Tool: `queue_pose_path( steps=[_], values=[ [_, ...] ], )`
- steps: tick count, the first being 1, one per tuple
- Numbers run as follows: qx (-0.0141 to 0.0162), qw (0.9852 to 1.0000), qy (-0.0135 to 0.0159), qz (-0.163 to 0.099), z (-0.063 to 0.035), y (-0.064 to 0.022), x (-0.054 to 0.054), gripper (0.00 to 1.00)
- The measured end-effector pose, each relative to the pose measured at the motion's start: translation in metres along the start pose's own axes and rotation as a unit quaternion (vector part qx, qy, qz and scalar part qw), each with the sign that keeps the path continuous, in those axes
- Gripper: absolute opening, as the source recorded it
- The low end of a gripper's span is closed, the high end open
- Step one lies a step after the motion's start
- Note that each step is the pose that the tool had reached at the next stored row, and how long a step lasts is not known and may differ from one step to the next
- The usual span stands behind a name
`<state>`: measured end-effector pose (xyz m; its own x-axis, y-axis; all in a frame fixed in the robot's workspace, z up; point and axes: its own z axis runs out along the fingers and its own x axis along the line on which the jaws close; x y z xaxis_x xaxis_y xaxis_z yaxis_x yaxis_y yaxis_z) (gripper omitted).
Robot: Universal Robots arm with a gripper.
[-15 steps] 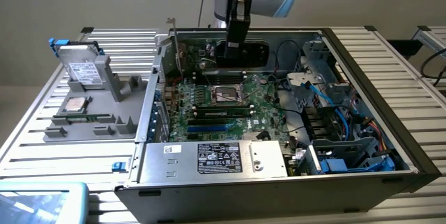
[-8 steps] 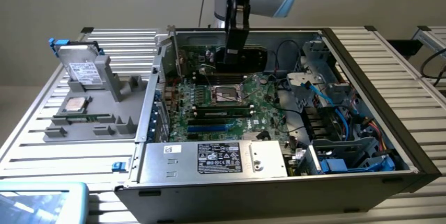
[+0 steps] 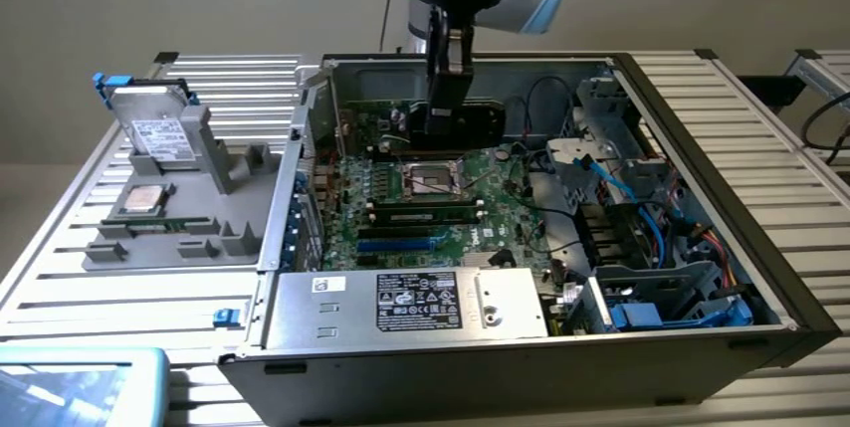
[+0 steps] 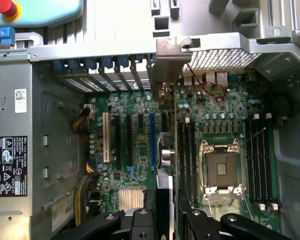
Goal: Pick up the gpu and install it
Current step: 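Insert the gpu into the slot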
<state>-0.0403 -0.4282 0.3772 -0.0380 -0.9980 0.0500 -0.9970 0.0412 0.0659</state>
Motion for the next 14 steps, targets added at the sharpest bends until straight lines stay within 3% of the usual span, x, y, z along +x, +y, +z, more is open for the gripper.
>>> queue_pose_path(
  steps=[6, 10, 12, 14],
  values=[
    [0.0008, 0.9998, 0.0015, -0.022, 0.0103, 0.0013, 0.0, 0.28],
    [0.0005, 0.9997, 0.0016, -0.023, 0.0116, 0.0013, 0.0, 0.28],
    [0.0006, 0.9997, 0.0058, -0.023, 0.0135, 0.0018, 0.0, 0.28],
    [0.0006, 0.9997, 0.0068, -0.023, 0.0156, 0.0017, 0.0, 0.28]
  ],
)
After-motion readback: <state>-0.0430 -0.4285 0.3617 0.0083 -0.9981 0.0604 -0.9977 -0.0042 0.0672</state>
